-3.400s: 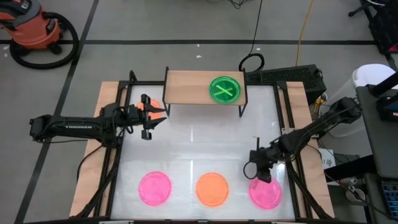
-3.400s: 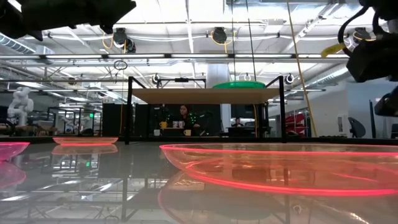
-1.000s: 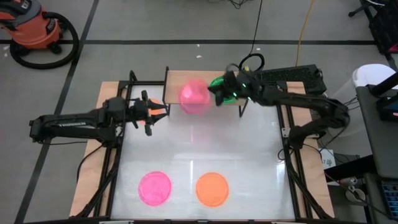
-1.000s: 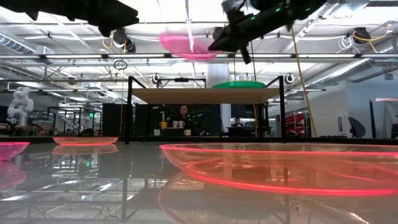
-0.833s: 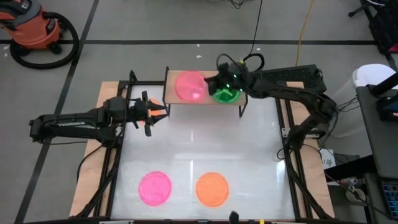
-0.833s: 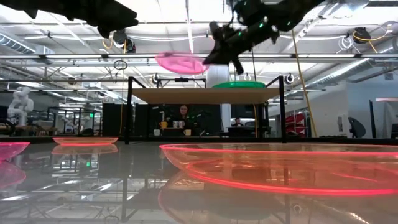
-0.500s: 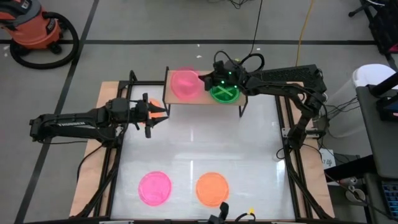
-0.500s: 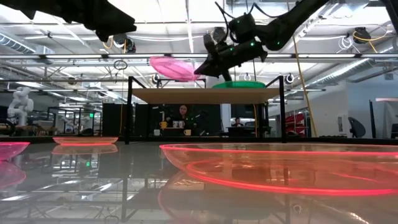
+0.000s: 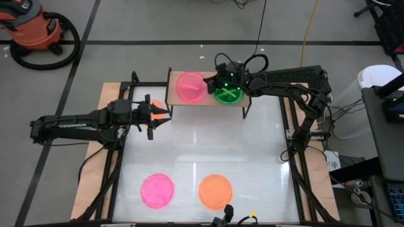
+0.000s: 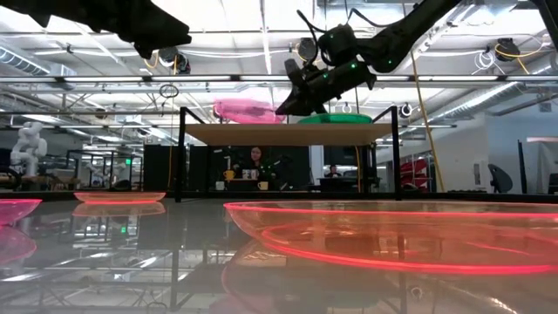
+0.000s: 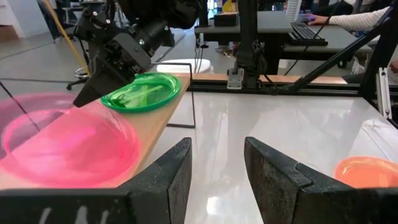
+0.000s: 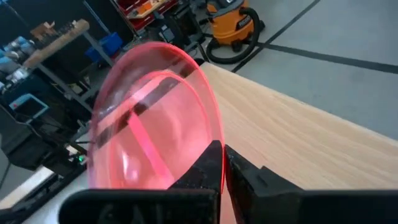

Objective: Place and stack plates onto a shelf
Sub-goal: Put the right pink plate on the shelf

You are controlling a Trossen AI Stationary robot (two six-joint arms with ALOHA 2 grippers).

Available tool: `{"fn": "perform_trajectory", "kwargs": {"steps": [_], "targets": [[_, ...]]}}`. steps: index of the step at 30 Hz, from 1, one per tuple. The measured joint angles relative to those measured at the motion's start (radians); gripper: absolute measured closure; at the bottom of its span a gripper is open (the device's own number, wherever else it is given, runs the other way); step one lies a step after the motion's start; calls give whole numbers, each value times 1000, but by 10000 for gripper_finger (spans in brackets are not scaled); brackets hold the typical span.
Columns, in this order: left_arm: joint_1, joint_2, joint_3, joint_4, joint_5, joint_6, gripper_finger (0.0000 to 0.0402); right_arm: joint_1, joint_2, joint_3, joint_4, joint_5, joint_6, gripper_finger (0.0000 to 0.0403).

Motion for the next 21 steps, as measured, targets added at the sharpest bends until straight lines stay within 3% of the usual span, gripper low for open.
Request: {"fn": "perform_trajectory", "kwargs": {"steps": [13, 21], "targets": [[0, 80, 0, -3, 2, 7, 248, 5, 0, -1, 61, -7, -29, 316], [-20, 176, 0, -7, 13, 32, 248, 55, -84, -2, 83, -45, -153, 301]]}}
